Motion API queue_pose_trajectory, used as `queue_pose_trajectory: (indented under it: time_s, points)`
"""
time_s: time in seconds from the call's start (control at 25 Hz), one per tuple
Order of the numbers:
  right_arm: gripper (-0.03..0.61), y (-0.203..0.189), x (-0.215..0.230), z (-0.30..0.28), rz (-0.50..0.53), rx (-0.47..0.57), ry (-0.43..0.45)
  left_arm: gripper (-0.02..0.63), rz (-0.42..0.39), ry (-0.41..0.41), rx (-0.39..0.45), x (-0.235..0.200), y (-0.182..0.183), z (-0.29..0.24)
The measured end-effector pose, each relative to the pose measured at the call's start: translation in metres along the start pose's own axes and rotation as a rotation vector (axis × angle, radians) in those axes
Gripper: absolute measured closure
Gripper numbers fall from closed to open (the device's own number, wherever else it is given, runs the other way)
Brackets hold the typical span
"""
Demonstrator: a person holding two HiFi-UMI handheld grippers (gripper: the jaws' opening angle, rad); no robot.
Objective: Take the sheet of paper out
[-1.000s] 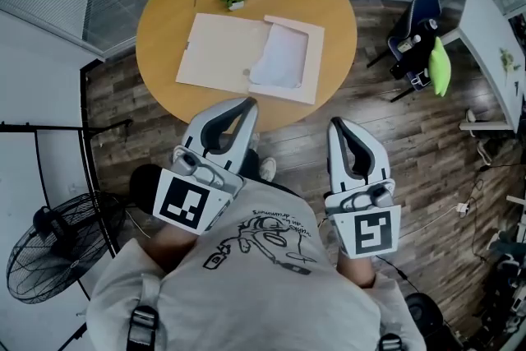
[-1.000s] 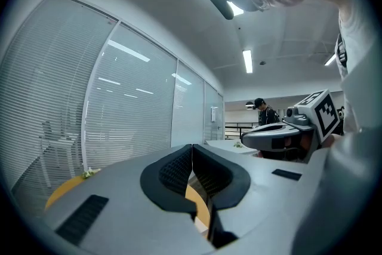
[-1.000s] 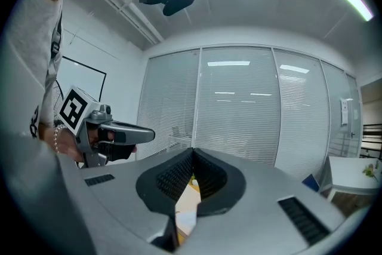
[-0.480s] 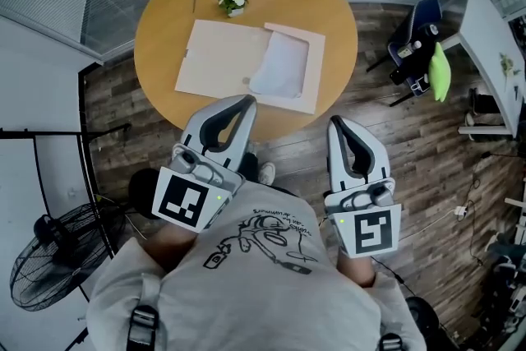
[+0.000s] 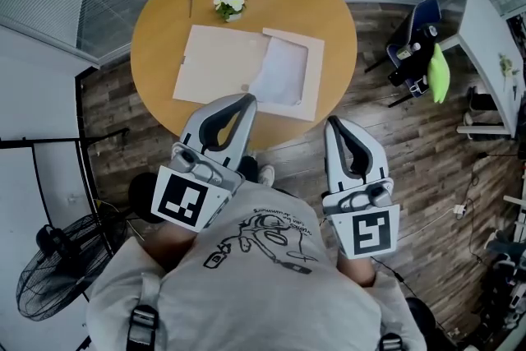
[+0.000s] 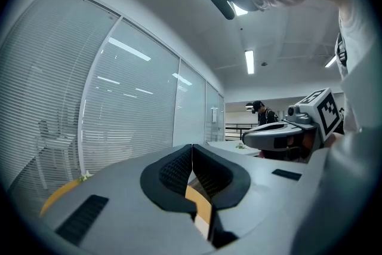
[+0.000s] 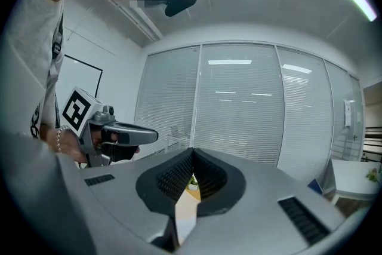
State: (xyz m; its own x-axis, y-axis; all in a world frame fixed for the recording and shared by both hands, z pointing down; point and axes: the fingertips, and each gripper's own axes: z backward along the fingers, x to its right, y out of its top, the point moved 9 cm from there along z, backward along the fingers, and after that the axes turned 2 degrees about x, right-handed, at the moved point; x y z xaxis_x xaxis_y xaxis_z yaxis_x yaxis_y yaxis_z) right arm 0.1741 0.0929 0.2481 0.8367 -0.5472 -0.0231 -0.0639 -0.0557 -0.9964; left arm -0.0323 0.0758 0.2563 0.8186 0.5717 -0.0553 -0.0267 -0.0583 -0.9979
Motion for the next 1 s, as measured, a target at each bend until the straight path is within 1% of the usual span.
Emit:
queue_pose_trajectory:
  time_s: [0.32,0.48,0.64,1.0]
  points:
    - [0.571,0.001,0.005,-0.028,0.003,-0.005,-0.002,0.592,0.006,-0.016,-0.005,-0.023,-0.001,-0.016]
    - [0.571,0.004,0.004,-0.04,0.006,-0.014,-0.007,0.592,0.032,-0.018,0.02,-0.035,0.004,-0.022]
    - [0.571,0.002,0.007,-0.055,0.01,-0.019,-0.012,0.592,0.01,-0.029,-0.001,-0.048,0.002,-0.029]
    - [0.571,0.005,0.001,-0.097,0.014,-0.02,-0.013,0.594,0.017,-0.042,-0.009,-0.088,0.0,-0.04]
